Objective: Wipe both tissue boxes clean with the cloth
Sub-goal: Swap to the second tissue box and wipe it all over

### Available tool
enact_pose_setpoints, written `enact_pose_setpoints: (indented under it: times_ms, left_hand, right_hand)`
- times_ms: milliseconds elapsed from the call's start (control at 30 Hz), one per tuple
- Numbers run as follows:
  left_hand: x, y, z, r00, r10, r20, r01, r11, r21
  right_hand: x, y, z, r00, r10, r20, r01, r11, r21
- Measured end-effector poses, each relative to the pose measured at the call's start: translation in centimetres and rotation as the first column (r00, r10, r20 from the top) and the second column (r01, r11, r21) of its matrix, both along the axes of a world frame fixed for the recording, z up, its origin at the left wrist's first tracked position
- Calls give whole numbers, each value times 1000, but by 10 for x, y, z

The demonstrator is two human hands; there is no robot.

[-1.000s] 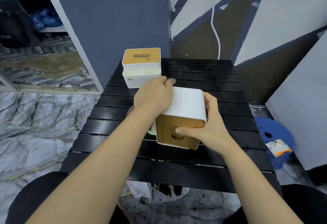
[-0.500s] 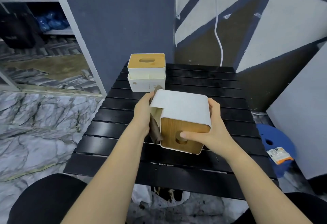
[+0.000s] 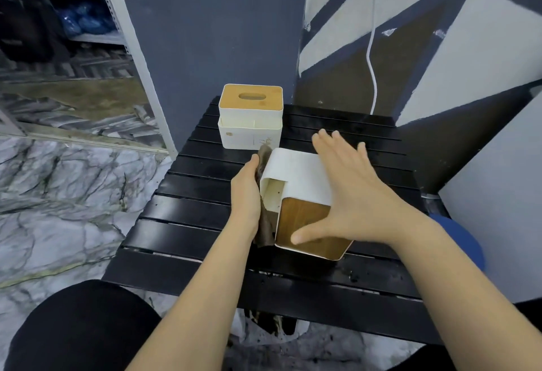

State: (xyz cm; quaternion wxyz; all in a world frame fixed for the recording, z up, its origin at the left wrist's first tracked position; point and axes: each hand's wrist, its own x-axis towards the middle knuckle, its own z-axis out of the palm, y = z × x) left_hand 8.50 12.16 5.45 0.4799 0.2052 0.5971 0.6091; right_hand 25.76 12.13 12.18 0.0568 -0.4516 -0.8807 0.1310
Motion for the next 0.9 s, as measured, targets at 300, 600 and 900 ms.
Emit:
enact_pose_setpoints:
  times_ms: [300,600,900]
  left_hand:
    - [-9,-4,29,996,-16,-92,34,978,205]
    - [25,-16,67,255,-174,-951,611,791,19]
    - [63,-17,46,-173,-161,-972,566,791,-232]
  right_hand:
    - [-41,3,6,986,-32,-167,61,983,171]
    - [-14,-31,-51,508,-301,-807,182,953,-241]
    - [13,-55,-94,371,-388,-844,180,921,-344]
